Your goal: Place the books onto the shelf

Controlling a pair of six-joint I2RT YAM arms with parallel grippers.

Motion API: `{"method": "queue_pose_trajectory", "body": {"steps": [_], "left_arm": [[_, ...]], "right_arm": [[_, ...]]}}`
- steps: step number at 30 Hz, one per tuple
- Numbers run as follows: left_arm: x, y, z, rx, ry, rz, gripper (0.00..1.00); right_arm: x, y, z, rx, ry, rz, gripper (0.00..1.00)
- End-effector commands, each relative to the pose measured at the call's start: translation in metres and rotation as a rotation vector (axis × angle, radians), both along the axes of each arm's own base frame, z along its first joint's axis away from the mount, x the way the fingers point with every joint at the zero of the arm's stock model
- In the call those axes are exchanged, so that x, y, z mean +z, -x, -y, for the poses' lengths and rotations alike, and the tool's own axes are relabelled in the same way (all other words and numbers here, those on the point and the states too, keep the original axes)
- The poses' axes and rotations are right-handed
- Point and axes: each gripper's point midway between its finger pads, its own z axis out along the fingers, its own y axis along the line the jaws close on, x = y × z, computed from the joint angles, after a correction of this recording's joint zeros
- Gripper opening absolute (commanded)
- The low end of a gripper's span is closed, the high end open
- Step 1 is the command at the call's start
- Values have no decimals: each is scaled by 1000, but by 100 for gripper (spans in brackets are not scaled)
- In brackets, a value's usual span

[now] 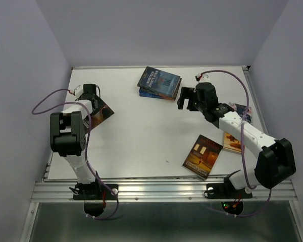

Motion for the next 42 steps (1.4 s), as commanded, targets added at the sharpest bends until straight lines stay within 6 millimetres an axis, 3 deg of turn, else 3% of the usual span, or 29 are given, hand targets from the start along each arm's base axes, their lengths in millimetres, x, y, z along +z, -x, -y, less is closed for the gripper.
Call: {"method": "queue_pose_trajectory", "body": {"steps": [1,5,10,12,13,14,17,20,22,24,26,28,29,33,34,35,37,40,41,42], "left_arm": [[-50,91,66,-137,95,-329,84],[-28,94,127,-304,145,-234,86],[-52,120,180,-447,178,-292,86],[-50,129,199,-513,139,-284,86],[-48,144,223,-594,143,-286,86],[-39,146,241,-649,166,-246,86],[-26,172,281,-789,203,-214,87],[-30,210,302,-895,267,-253,87],[-27,234,309,-947,278,-255,87],[-21,242,308,-948,268,-242,87],[1,238,303,-906,254,-180,88],[22,221,286,-810,177,-91,89],[44,222,274,-717,186,-61,92],[78,227,247,-588,223,54,94],[80,234,245,-585,268,80,95],[81,238,247,-603,296,89,95],[70,256,257,-669,391,70,94],[50,281,272,-752,476,7,92],[42,291,280,-802,489,-7,92],[40,295,284,-826,489,-14,92]], "right_arm": [[30,-2,11,-58,-37,93,100],[31,0,13,-71,-42,96,100],[28,-1,12,-75,-48,86,100],[27,-1,10,-62,-47,84,100],[28,-1,7,-36,-42,87,100],[29,-2,4,-20,-41,89,100],[28,-4,-7,34,-48,79,100],[23,-6,-18,91,-60,73,100],[17,-5,-29,153,-70,62,100],[13,-2,-42,232,-86,44,100],[4,3,-61,351,-106,21,100],[-2,12,-81,459,-123,3,100],[-8,15,-96,518,-103,-3,100],[-17,32,-139,687,-50,4,100],[-36,30,-150,724,-35,-29,100],[-30,32,-156,747,-43,-16,100],[-47,32,-168,799,-36,-44,100],[-48,28,-187,851,-20,-21,100],[-61,24,-190,859,-9,-38,100],[-55,21,-199,868,-17,-27,100]]}}
